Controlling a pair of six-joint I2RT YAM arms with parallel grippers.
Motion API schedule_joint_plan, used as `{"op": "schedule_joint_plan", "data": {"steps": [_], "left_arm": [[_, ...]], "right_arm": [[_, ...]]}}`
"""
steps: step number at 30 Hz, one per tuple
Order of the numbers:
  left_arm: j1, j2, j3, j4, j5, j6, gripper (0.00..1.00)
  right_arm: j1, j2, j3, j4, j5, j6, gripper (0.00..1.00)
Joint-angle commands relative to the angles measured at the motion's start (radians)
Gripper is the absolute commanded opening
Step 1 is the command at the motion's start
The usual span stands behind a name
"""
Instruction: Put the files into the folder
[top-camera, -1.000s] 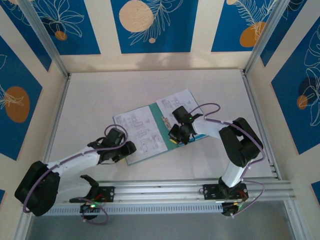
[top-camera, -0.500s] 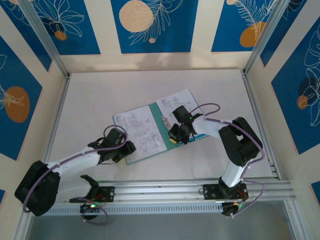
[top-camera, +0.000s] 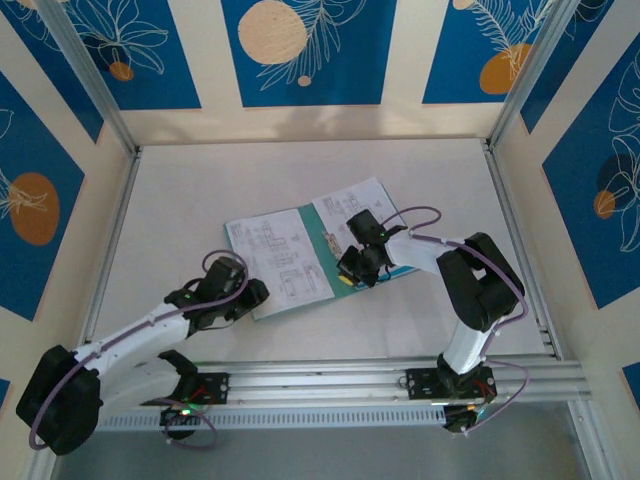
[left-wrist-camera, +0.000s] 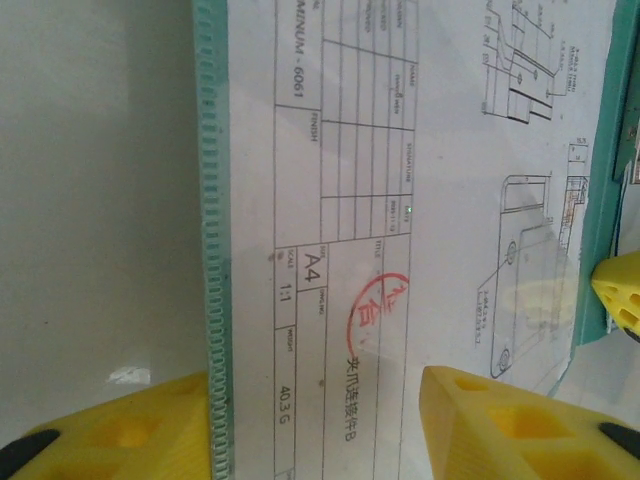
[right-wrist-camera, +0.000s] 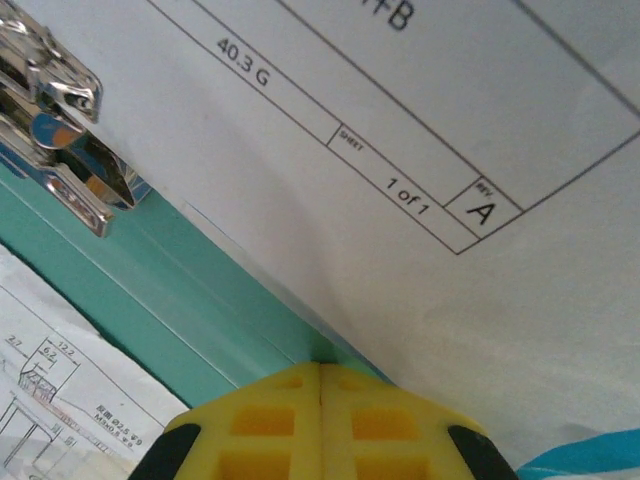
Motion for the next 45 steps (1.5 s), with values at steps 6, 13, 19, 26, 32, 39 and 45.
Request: {"op": "schedule_joint_plan", "data": {"steps": [6,13,19,26,32,39,45], "left_arm": [[-0.025,-0.021,0.058,0.120,0.062,0.009,0.38],[-0.032,-0.024,0.110,0.049,0.046,0.050,0.17],[-0.033,-0.052,0.131,0.008,0.027,0.057,0.17],[-0.032,-0.081,0.139,0.004,0.017,0.056,0.20],[-0.032,-0.094,0.163,-0.008,0.020,0.063,0.19],[-0.033,-0.092,0.211,-0.075,-0.004,0.092,0.00],[-0.032,-0.049,0.348,-0.265,-0.073,0.192,0.00]], "right_arm": [[-0.008,0.089,-0.051,-0.046,0.016,-0.012,0.03],[-0.013,0.079,-0.047,-0.046,0.005,-0.012,0.03],[-0.018,0.073,-0.047,-0.054,0.007,-0.017,0.03],[-0.021,0.074,-0.048,-0.052,0.010,-0.020,0.03],[-0.022,0.078,-0.047,-0.049,0.006,-0.020,0.03],[-0.022,0.067,-0.041,-0.052,0.006,-0.024,0.04],[0.008,-0.034,0.018,-0.087,0.026,-0.066,0.17]]}}
